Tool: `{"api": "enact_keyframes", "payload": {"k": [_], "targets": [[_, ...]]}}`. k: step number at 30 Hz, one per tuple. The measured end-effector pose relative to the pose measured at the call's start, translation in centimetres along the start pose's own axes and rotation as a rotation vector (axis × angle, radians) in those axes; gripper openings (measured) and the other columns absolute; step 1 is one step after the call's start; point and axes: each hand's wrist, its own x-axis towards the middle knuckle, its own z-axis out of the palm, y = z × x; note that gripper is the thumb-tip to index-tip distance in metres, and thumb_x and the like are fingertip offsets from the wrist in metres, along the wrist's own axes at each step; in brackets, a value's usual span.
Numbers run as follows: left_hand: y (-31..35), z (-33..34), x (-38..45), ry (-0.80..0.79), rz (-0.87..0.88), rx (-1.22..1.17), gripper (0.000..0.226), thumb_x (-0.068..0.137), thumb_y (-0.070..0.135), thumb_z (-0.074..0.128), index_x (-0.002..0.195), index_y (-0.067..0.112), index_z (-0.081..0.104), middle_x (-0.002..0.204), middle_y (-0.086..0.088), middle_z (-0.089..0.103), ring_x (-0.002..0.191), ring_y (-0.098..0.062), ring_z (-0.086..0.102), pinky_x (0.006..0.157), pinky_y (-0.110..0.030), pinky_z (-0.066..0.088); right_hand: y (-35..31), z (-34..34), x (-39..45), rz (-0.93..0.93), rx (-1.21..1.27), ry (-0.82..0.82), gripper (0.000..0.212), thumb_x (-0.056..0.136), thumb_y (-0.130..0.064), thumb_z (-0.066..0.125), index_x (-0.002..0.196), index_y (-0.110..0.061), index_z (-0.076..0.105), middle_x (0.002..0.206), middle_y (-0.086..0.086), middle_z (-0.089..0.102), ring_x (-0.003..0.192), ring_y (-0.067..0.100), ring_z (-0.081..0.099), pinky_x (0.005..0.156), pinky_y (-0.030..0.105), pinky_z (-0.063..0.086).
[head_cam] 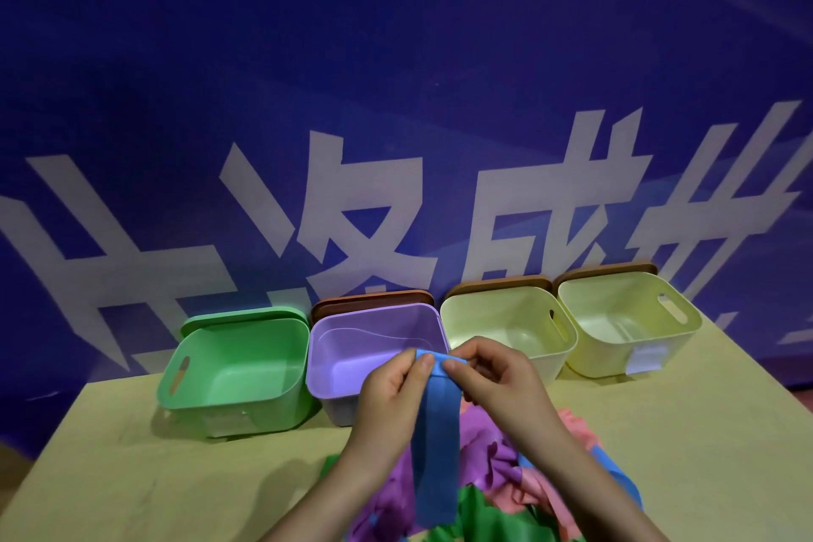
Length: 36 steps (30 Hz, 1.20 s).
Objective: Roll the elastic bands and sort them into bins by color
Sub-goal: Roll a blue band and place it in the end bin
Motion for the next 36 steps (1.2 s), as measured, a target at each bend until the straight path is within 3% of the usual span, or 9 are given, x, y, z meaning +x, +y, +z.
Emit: {"api": "enact_keyframes", "payload": {"k": [4,7,12,15,17,23,27,32,36], "targets": [[-0.4,0.0,0.1,0.022,0.014,0.004,0.051,0.080,0.056,0.051,0.089,0.009,0.070,0.088,-0.024,0.067,0.087,-0.047,0.060,0.078,-0.060,0.050,0.0,0.3,-0.2,0.000,-0.001,0.007,0.015,0.087,-0.002,0.064,0.073,-0.007,0.063,0.053,-0.005,0.054,0.050,0.004,0.049,0.052,0.015,0.041],[-0.3,0.0,-0.2,-0.006,-0.034,-0.012,0.037,0.085,0.044,0.054,0.089,0.012,0.073,0.088,-0.014,0.072,0.087,-0.037,0.065,0.084,-0.050,0.052,0.2,0.0,-0.4,-0.038,-0.081,-0.043,0.012,0.086,-0.004,0.067,0.077,-0.012,0.066,0.060,0.001,0.057,0.055,0.007,0.052,0.054,0.016,0.045],[-0.1,-0.3,-0.9,0.023,-0.134,-0.134,0.020,0.092,0.024,0.059,0.080,0.012,0.071,0.071,-0.004,0.066,0.069,-0.016,0.055,0.063,-0.026,0.044,-0.1,-0.5,-0.1,-0.159,-0.253,-0.121,0.002,0.082,-0.018,0.070,0.080,-0.018,0.068,0.064,0.001,0.063,0.055,0.005,0.057,0.057,0.018,0.045],[-0.1,-0.4,-1.5,0.059,-0.324,-0.351,0.031,0.071,0.038,0.066,0.079,0.010,0.075,0.079,-0.010,0.071,0.073,-0.022,0.063,0.070,-0.033,0.048,0.4,-0.3,0.1,-0.286,-0.317,-0.094,0.017,0.078,-0.034,0.062,0.081,-0.019,0.069,0.070,-0.007,0.064,0.057,0.004,0.056,0.058,0.014,0.043],[0.2,-0.7,-1.8,0.069,-0.362,-0.446,0.038,0.064,0.039,0.068,0.082,0.006,0.076,0.090,-0.020,0.072,0.081,-0.028,0.065,0.081,-0.040,0.048,0.6,0.0,0.3,-0.374,-0.357,-0.078,0.011,0.081,-0.033,0.061,0.083,-0.025,0.068,0.073,-0.011,0.064,0.060,0.004,0.056,0.060,0.014,0.043],[0.3,-2.3,-2.0,0.135,-0.348,-0.607,0.021,0.078,0.021,0.069,0.081,0.000,0.076,0.089,-0.023,0.071,0.079,-0.025,0.067,0.080,-0.036,0.048,0.2,1.4,1.2,-0.641,-0.565,-0.132,0.009,0.090,-0.029,0.057,0.095,-0.028,0.065,0.081,-0.018,0.056,0.069,-0.007,0.049,0.065,0.012,0.042],[0.3,-3.5,-2.6,0.171,-0.339,-0.611,0.023,0.093,0.011,0.051,0.088,-0.005,0.068,0.087,-0.020,0.069,0.076,-0.022,0.066,0.079,-0.033,0.050,-0.3,2.3,1.7,-0.792,-0.670,-0.233,0.027,0.098,-0.032,0.048,0.098,-0.016,0.070,0.085,-0.004,0.061,0.076,0.007,0.057,0.069,0.014,0.045],[-0.7,-4.7,-3.5,0.182,-0.314,-0.555,0.029,0.094,0.003,0.049,0.075,0.004,0.071,0.081,-0.014,0.069,0.076,-0.021,0.061,0.078,-0.034,0.045,-0.2,3.3,1.1,-0.709,-0.644,-0.335,0.026,0.097,-0.033,0.050,0.104,-0.019,0.071,0.088,-0.007,0.061,0.078,0.000,0.056,0.070,0.014,0.046],[-1.1,-5.7,-3.9,0.206,-0.297,-0.522,0.016,0.078,0.021,0.067,0.083,0.006,0.068,0.084,-0.015,0.064,0.080,-0.025,0.056,0.079,-0.037,0.040,-0.4,4.4,0.0,-0.569,-0.491,-0.307,0.032,0.095,-0.040,0.050,0.107,-0.022,0.073,0.090,-0.011,0.061,0.080,-0.002,0.057,0.073,0.011,0.042]]}}
